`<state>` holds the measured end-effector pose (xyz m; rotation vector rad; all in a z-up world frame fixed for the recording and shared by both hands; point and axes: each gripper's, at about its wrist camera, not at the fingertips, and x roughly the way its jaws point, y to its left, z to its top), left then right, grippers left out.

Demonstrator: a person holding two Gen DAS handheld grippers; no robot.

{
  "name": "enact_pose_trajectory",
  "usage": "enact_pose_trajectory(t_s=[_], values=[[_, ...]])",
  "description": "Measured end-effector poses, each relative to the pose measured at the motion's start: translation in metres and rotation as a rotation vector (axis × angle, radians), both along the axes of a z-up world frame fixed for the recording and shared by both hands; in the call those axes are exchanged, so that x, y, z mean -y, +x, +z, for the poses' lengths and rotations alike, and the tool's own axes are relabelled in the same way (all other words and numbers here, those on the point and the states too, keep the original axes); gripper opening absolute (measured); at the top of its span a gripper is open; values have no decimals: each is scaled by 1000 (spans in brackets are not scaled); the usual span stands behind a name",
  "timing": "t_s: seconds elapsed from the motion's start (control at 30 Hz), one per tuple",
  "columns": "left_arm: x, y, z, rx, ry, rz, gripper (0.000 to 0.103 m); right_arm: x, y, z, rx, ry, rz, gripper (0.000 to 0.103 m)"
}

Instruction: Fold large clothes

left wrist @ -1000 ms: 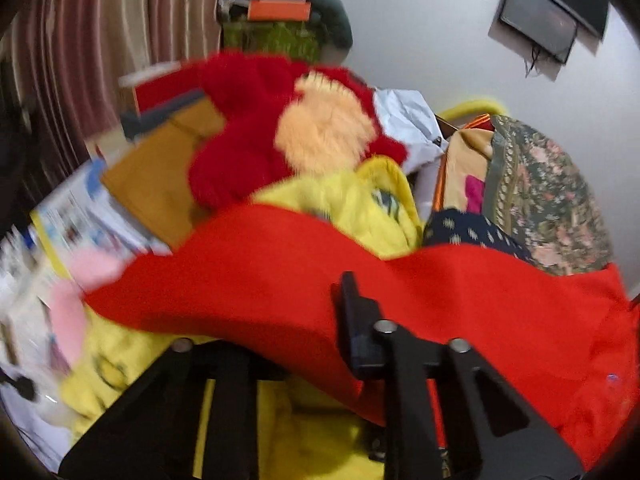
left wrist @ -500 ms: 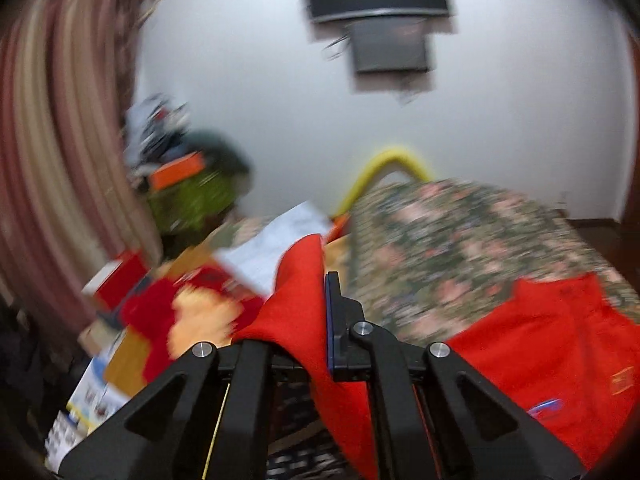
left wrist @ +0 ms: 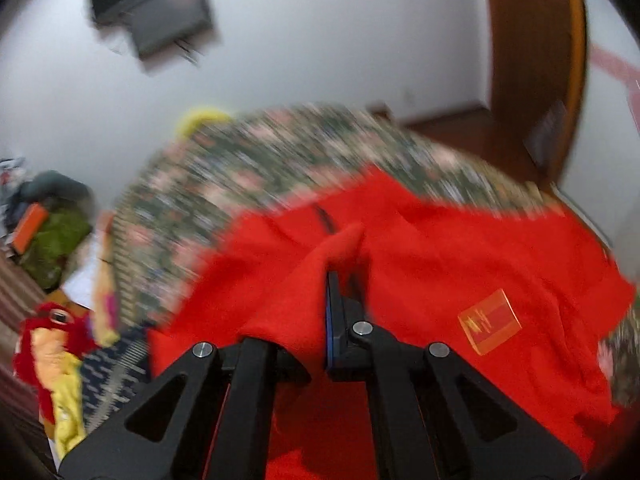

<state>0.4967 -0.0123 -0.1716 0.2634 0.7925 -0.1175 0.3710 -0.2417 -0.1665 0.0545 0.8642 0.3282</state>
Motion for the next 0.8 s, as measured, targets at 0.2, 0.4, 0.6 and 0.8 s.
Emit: enact_pose_trajectory(t_s=[0.2,0.4,0.6,0.8], values=[[50,-17,-77,-174,40,-61,3,15,-7,-5,-25,-13,-11,103],[50,-39,-86,-209,-4,-71,30,20,-9,-1,-42,-21,-20,103],[40,-72,-75,-242,-4,-120,72,4,-10,16,-14,-68,-1,103],[-18,-102,-46,-186,-25,-72,79,-46,-7,40,43,-122,75,103]])
